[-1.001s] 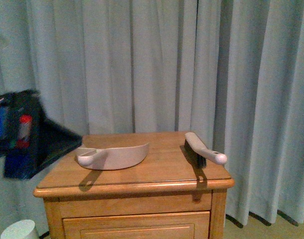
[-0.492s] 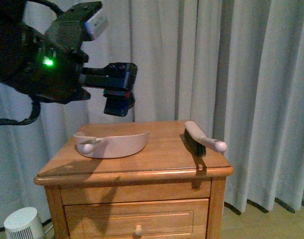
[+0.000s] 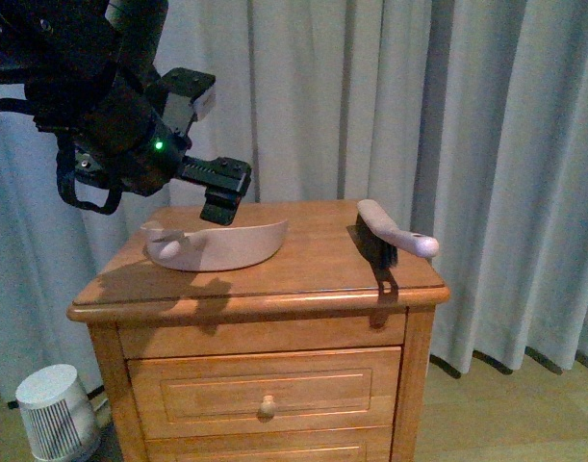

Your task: Clean up trash

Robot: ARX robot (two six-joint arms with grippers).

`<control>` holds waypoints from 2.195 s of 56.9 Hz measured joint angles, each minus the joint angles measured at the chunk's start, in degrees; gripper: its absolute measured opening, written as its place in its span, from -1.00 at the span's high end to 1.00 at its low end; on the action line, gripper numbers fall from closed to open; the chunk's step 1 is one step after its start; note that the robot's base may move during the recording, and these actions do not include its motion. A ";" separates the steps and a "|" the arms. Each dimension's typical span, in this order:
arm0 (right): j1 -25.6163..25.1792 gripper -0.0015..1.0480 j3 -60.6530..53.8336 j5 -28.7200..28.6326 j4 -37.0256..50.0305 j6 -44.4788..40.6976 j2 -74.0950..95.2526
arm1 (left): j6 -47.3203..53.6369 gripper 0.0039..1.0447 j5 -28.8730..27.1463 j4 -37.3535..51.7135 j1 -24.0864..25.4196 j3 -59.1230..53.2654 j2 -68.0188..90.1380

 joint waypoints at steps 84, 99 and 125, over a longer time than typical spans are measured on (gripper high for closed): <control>0.00 -0.86 0.00 0.00 0.00 0.00 0.00 | 4.81 0.35 -8.33 -6.14 0.04 7.34 8.72; 0.00 -0.86 0.00 0.00 0.00 0.00 0.00 | 4.87 0.44 -7.96 -6.12 0.02 7.41 8.70; 0.00 -0.86 0.00 0.02 0.00 0.00 0.00 | 4.63 0.44 0.37 0.83 0.92 -0.52 -4.87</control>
